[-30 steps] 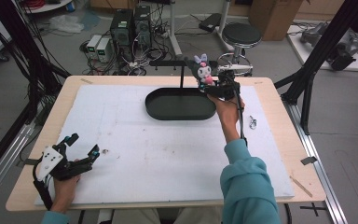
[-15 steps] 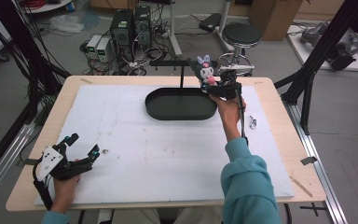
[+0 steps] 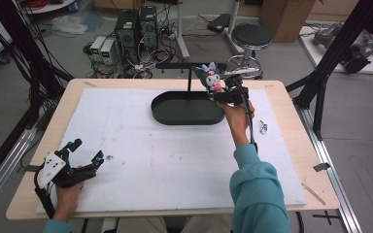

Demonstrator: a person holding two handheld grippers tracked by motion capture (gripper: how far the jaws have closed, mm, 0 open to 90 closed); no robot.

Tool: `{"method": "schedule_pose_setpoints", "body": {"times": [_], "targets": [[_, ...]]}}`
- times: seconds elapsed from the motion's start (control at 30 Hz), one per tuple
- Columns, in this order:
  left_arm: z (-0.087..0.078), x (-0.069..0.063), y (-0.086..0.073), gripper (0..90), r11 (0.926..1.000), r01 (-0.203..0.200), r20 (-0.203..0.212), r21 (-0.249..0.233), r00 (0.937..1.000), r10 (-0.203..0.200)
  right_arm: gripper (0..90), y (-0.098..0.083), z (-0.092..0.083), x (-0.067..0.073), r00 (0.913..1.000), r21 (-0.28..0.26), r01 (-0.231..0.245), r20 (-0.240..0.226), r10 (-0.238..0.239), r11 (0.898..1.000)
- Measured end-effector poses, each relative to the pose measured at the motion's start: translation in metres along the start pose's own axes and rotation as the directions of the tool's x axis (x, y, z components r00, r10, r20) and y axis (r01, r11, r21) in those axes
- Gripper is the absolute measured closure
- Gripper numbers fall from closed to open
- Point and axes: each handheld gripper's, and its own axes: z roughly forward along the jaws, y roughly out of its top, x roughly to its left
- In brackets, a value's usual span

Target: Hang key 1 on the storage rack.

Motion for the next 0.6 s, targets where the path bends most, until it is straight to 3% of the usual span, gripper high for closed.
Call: {"method": "schedule_pose_setpoints", "body": {"times": [0.6], "targets": [[0.000,0.000,0.000,11.9,1.0000,0.000,0.000,0.000,1.0000,0.000,54.2,-0.012,0.013,-0.003,1.0000,0.066,-0.004,-0.006,0.005,0.998]]}}
